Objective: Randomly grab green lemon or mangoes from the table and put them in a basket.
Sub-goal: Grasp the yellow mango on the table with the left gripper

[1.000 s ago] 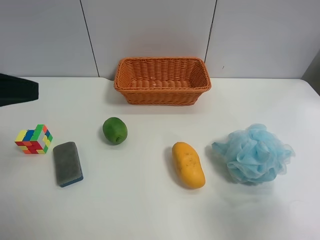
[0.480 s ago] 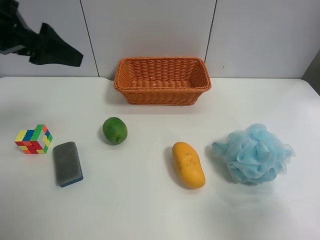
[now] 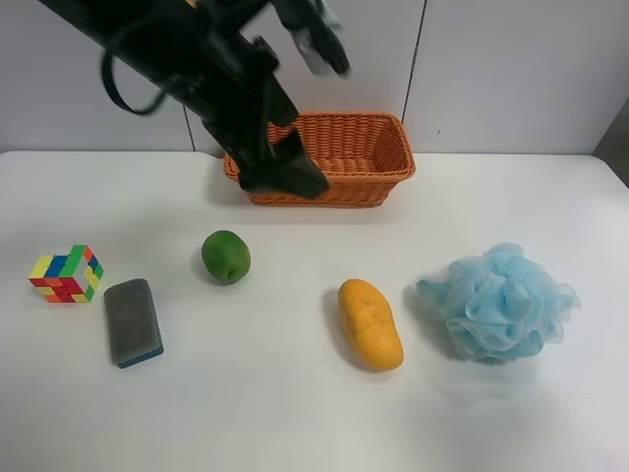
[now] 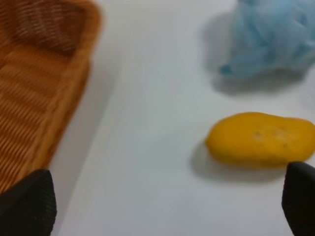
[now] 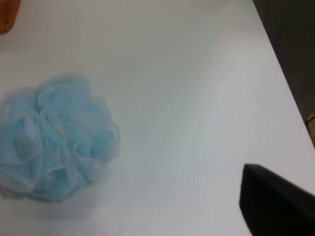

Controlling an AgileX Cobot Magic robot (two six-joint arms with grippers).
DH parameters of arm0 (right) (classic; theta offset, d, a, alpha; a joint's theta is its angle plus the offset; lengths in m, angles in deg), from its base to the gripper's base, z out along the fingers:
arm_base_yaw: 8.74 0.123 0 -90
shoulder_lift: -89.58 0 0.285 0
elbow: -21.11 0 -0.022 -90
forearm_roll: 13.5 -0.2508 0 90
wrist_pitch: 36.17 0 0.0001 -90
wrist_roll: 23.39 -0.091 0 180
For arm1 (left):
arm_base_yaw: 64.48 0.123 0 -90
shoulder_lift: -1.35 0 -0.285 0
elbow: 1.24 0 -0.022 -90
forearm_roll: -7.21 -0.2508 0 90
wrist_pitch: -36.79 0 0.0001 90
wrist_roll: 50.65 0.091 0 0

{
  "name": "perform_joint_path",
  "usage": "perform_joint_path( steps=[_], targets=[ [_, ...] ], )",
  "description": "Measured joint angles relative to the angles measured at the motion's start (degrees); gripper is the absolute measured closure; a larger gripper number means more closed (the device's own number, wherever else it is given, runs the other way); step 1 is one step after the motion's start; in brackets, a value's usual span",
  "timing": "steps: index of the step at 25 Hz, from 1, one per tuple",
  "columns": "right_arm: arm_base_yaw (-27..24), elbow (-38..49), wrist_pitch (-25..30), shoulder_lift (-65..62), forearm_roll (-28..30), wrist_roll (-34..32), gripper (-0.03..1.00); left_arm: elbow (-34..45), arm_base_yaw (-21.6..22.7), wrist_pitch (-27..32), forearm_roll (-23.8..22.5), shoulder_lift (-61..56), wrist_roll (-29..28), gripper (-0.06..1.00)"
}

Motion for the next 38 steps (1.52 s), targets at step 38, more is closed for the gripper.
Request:
perform_joint_path(
  steps=[38],
  targets=[
    [0.00,0.00,0.00,0.00,0.00,0.00,-0.01,-0.11,-10.74,-18.87,12.92,22.45,-31.57,0.02]
  ],
)
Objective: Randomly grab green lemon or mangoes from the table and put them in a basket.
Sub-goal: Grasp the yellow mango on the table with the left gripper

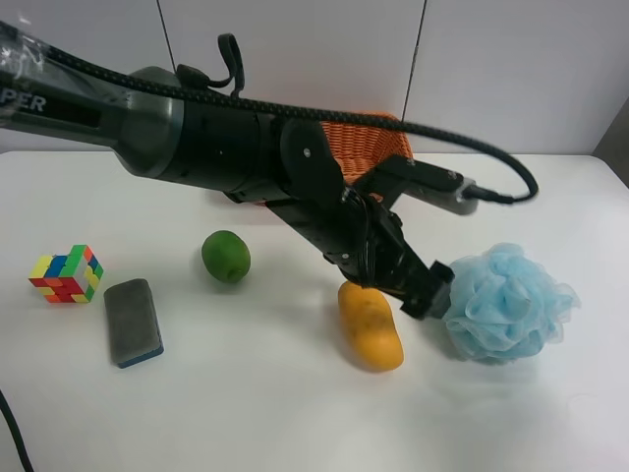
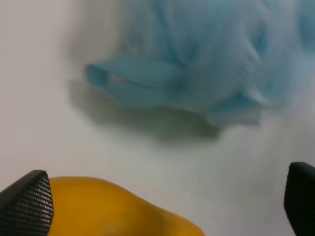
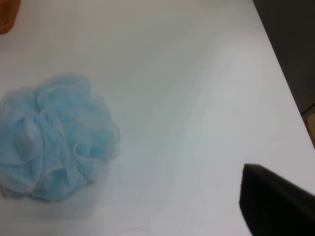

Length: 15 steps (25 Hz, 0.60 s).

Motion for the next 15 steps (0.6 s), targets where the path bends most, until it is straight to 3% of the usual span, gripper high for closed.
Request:
perform_joint_path(
  steps=[8,15],
  targets=[
    [0.00,0.00,0.00,0.00,0.00,0.00,-0.01,0.00,5.11,-0.30,0.48,0.31,-14.75,0.02],
    [0.00,0.00,0.00,0.00,0.00,0.00,-0.01,4.24,6.47,3.41,0.42,0.55,-20.32,0.02]
  ],
)
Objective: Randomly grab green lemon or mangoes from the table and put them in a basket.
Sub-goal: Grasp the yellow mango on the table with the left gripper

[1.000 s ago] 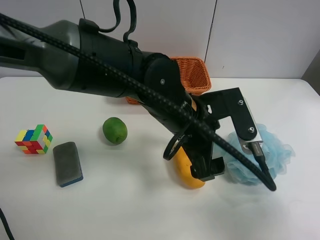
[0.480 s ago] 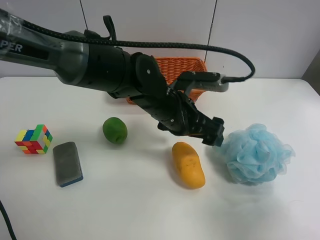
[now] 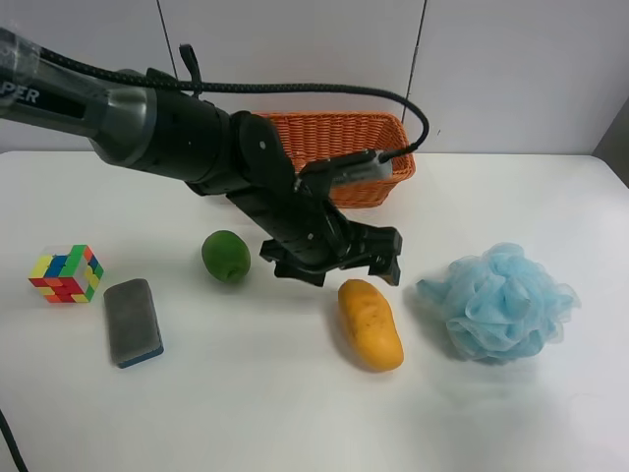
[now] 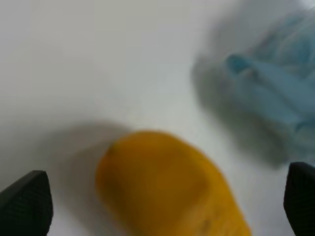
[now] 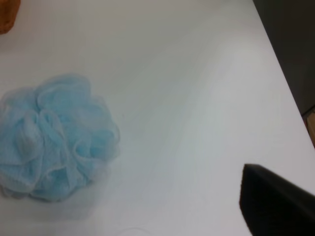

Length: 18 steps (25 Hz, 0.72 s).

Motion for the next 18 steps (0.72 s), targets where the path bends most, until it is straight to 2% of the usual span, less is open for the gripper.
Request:
perform_joint_path(
  steps=[8,15,18],
  targets=[
    [0.00,0.00,0.00,0.00,0.08,-0.02,-0.01,2.83,-0.07,0.90,0.65,0.00,-2.76,0.02],
    [0.00,0.00,0.00,0.00,0.12,-0.07,-0.01,2.90,-2.50,-0.73,3.15,0.00,-2.76,0.02],
    [0.00,0.00,0.00,0.00,0.12,-0.07,-0.01,2.90,-3.54,-2.49,5.80,0.62,-2.60,0.02]
  ],
)
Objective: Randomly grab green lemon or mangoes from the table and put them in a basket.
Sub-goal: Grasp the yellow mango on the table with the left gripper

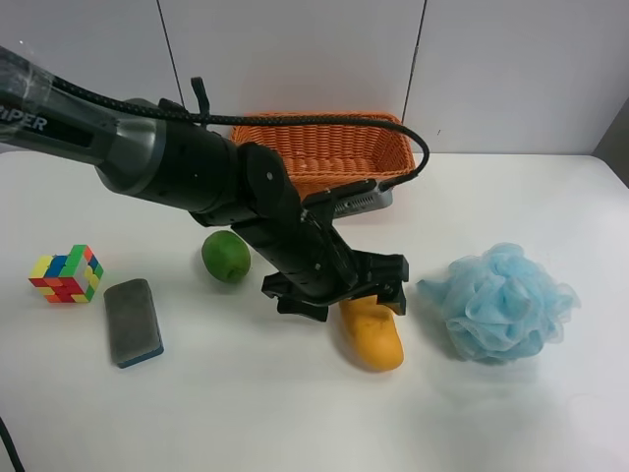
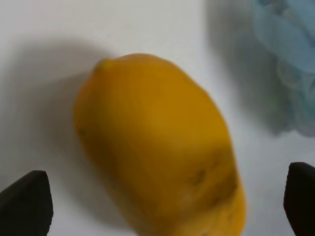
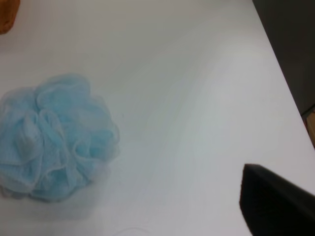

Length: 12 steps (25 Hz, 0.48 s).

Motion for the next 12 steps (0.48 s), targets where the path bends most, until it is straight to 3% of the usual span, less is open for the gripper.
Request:
perform_joint_path(
  steps=[12],
  targets=[
    [0.00,0.00,0.00,0.00,0.00,0.00,-0.01,-0.47,-1.88,-2.42,3.28,1.47,1.53,0.02]
  ],
)
